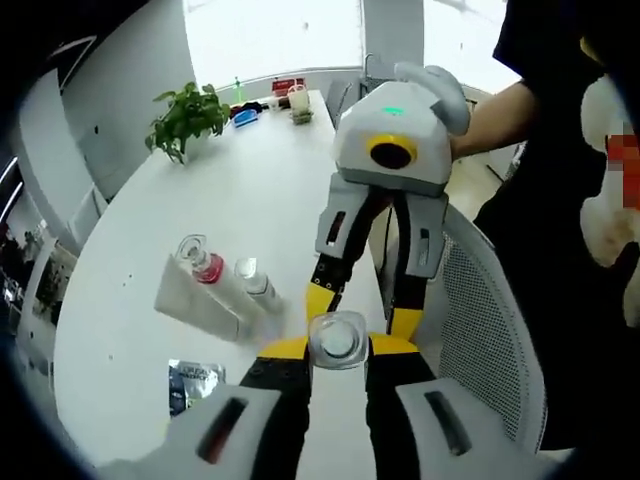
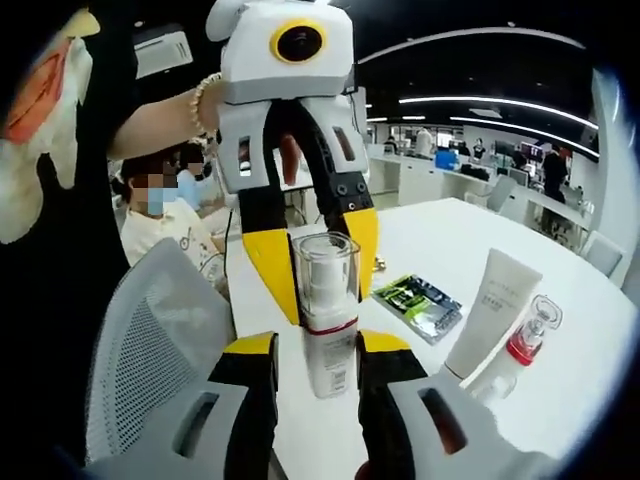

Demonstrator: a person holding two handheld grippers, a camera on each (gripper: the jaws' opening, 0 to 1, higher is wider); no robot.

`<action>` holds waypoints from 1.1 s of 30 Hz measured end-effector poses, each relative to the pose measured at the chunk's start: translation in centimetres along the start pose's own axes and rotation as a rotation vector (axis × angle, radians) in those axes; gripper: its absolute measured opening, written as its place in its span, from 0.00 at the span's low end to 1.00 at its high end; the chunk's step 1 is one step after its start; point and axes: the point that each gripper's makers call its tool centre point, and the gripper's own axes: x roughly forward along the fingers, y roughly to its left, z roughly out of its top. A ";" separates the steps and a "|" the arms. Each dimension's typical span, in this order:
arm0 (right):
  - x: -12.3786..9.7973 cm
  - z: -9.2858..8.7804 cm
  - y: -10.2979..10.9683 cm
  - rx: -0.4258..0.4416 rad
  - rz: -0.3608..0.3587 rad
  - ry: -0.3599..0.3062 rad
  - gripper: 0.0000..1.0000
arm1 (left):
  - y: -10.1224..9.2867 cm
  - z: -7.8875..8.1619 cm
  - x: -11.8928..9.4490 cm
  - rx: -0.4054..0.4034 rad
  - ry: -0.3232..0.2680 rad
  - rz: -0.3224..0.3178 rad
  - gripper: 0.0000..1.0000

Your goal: Arrange the skincare products in the storage area until every visible bottle or jar stands upright without overlapping.

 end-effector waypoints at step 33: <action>-3.1 -3.5 -4.1 0.212 -0.258 -0.009 0.75 | 3.9 -3.2 5.9 -0.032 0.090 0.012 0.24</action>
